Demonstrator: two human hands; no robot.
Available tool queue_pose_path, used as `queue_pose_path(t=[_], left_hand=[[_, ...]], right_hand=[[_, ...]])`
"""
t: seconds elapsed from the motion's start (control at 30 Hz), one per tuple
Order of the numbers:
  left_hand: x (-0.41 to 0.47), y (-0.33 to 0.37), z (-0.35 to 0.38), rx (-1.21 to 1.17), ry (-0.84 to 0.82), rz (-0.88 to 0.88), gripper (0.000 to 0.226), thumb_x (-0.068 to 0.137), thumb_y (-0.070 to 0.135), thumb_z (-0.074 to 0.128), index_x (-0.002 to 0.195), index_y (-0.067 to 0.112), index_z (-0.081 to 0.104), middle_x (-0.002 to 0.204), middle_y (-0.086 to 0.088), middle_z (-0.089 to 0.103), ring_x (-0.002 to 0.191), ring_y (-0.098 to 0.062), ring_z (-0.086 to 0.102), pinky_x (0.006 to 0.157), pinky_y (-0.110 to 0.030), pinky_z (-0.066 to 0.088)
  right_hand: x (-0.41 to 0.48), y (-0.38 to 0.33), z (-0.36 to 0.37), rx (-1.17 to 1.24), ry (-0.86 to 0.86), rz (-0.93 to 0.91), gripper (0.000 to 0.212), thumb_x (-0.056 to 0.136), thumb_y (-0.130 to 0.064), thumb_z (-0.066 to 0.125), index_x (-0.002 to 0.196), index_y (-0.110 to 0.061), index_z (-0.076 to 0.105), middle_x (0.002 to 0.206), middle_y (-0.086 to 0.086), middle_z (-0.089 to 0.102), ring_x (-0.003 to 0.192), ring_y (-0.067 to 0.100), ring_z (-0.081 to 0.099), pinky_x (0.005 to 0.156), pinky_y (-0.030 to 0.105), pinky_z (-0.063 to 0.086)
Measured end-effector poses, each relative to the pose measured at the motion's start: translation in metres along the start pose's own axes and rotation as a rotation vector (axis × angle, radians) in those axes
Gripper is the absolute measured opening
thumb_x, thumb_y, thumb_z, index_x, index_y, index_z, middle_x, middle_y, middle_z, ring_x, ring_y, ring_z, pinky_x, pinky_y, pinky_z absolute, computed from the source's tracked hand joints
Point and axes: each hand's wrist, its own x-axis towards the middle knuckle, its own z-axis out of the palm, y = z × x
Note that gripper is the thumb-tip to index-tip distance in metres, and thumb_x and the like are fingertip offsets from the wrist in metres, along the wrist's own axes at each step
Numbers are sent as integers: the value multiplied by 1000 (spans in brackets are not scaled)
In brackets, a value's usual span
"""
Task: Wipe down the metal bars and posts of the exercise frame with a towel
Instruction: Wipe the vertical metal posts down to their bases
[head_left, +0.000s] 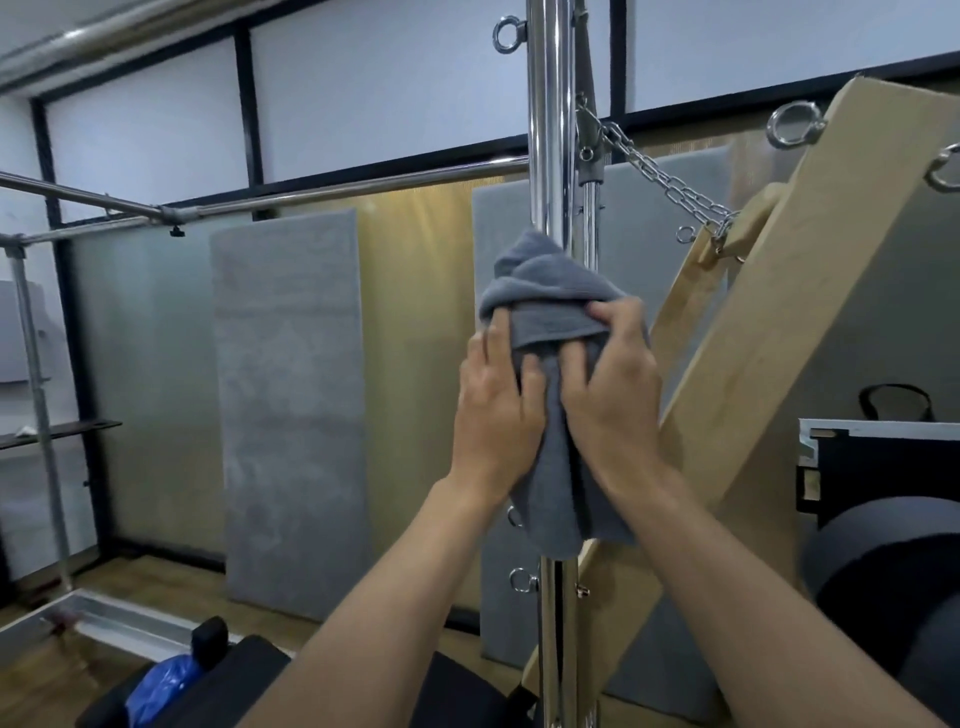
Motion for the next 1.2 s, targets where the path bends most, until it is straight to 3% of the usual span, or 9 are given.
queue_pose_path(t=[0.13,0.33,0.47,0.57,0.7,0.8,0.97,1.07,1.2], left_hand=[[24,6,-3,-164,-49,-287,55,90,40,26,134,14,47,130,-12,55,120,-29,51,103,-40,39],[-2,14,-13,254,-31,103,63,94,41,37,148,10,31,148,-13,40,121,-34,49,95,-44,43],[-27,-14,-16,136,-233,-149,44,101,37,33,139,14,39,123,-18,62,106,-41,59,80,-44,46],[-16,-13,-15,100,-151,-154,33,103,30,35,112,4,53,111,-19,57,100,-38,57,83,-41,44],[-7,5,-18,86,30,81,53,94,29,46,141,7,41,142,-11,42,126,-23,46,100,-25,36],[-29,0,-14,175,-40,215,64,92,32,46,152,22,25,158,-4,25,132,-25,41,101,-30,39],[-42,-19,-7,-169,-141,-15,68,88,43,41,152,32,22,151,17,33,134,3,37,109,-25,36],[-29,-12,-8,-166,-119,-125,71,83,48,37,151,29,27,147,8,44,130,-8,45,108,-31,39],[-49,-4,-12,96,-80,154,67,89,37,48,151,27,27,152,-3,33,129,-22,42,101,-24,34]], right_hand=[[40,-8,7,-61,-159,-192,21,84,-12,56,104,-6,58,105,11,54,99,16,49,84,15,37],[-4,-4,-2,230,112,408,22,95,-13,53,114,-23,58,99,-21,63,91,-10,56,83,10,42],[-25,-22,-4,-2,-66,132,24,85,-12,63,108,-19,59,101,-7,59,93,3,53,82,13,42],[3,-18,4,-204,-181,-87,27,81,-17,67,109,-17,65,107,7,52,99,21,53,81,26,45],[6,-7,1,136,40,121,20,86,-10,62,104,-20,58,105,-3,55,101,8,55,91,20,43],[-36,-1,-4,131,40,282,21,97,-15,52,110,-32,46,101,-10,59,92,-1,57,76,8,42],[-35,-5,-9,-148,-110,-20,23,91,-11,58,114,-10,56,110,5,53,102,13,47,86,15,39],[-4,-2,-8,-252,-153,-220,24,87,-9,61,111,-8,63,115,14,54,104,28,49,90,29,40],[-37,10,-17,-54,-60,88,33,90,2,52,120,-9,59,113,7,57,105,14,53,92,7,34]])
